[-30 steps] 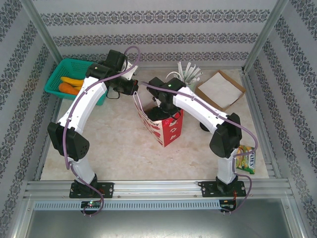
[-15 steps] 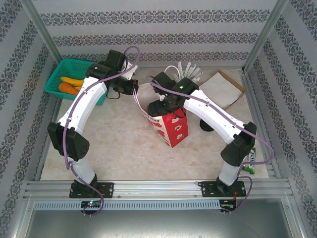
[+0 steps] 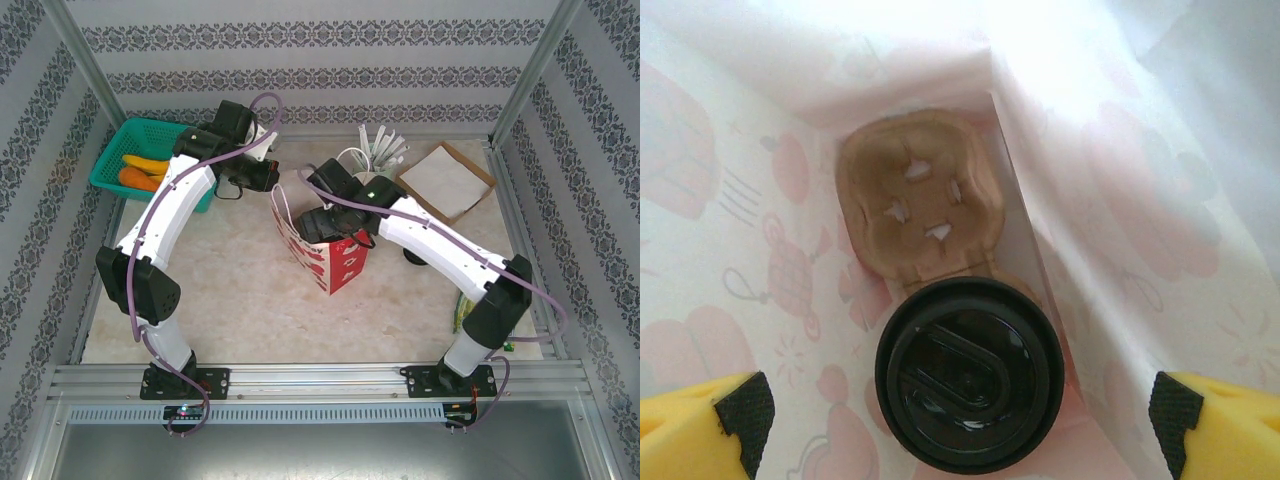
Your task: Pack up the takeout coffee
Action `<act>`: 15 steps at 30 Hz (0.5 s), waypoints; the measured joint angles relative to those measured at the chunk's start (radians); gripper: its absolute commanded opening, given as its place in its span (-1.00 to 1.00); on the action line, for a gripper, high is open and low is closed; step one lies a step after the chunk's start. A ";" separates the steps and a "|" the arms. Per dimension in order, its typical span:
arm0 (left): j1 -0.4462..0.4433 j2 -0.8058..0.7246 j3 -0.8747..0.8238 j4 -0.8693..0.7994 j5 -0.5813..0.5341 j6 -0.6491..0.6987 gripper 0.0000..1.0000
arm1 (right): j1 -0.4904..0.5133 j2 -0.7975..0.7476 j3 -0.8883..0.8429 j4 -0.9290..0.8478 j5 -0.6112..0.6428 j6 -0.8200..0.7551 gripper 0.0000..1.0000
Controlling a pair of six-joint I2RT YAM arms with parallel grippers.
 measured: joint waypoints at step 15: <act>0.000 0.000 -0.005 0.009 0.000 0.000 -1.00 | 0.005 -0.351 -0.287 0.304 0.044 0.016 0.96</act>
